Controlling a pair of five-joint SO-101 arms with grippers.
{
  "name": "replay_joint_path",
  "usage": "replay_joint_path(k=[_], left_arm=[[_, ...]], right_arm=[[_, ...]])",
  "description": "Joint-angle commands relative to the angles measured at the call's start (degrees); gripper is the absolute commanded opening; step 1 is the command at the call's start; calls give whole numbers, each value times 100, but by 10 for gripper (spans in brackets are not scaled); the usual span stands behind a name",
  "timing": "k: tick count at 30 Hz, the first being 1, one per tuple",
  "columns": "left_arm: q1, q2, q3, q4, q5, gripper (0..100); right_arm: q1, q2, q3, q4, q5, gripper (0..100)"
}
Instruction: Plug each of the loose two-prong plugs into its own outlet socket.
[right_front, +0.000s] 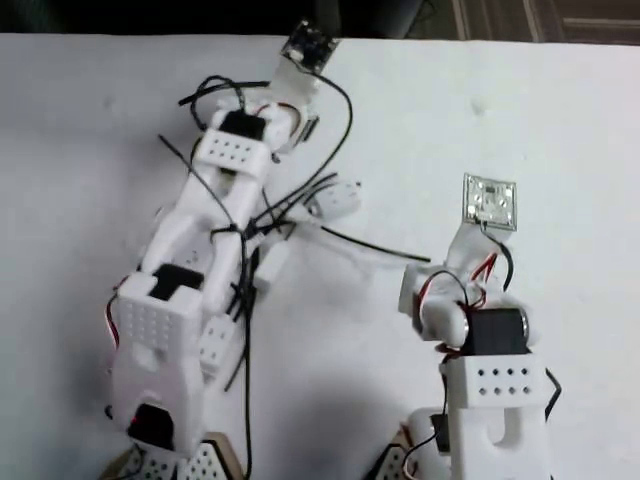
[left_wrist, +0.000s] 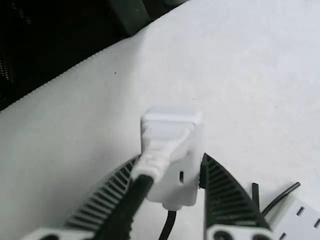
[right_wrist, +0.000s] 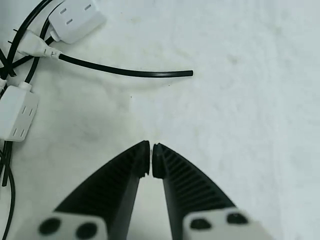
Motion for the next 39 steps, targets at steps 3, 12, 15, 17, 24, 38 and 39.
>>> replay_joint_path(k=[3, 12, 15, 17, 24, 38, 39], left_arm=[[-66, -119, -809, 747, 35, 186], [-66, -66, -2224, 2391, 26, 251], [-66, -84, -2391, 2637, 18, 256], [-66, -119, -2488, 2813, 18, 255], [-48, -514, -3560, 4404, 18, 107], [-435, -2141, -3086, 5714, 35, 22], [-479, -2413, -2655, 5714, 26, 22]], right_arm=[[-48, -40, -35, -75, 70, 18], [-48, -40, -35, -75, 70, 18], [-48, -40, -35, -75, 70, 18], [-48, -40, -35, -75, 70, 18], [-48, -40, -35, -75, 70, 18], [-356, -48, 202, -101, 70, 19], [-382, -48, 211, -101, 70, 19]])
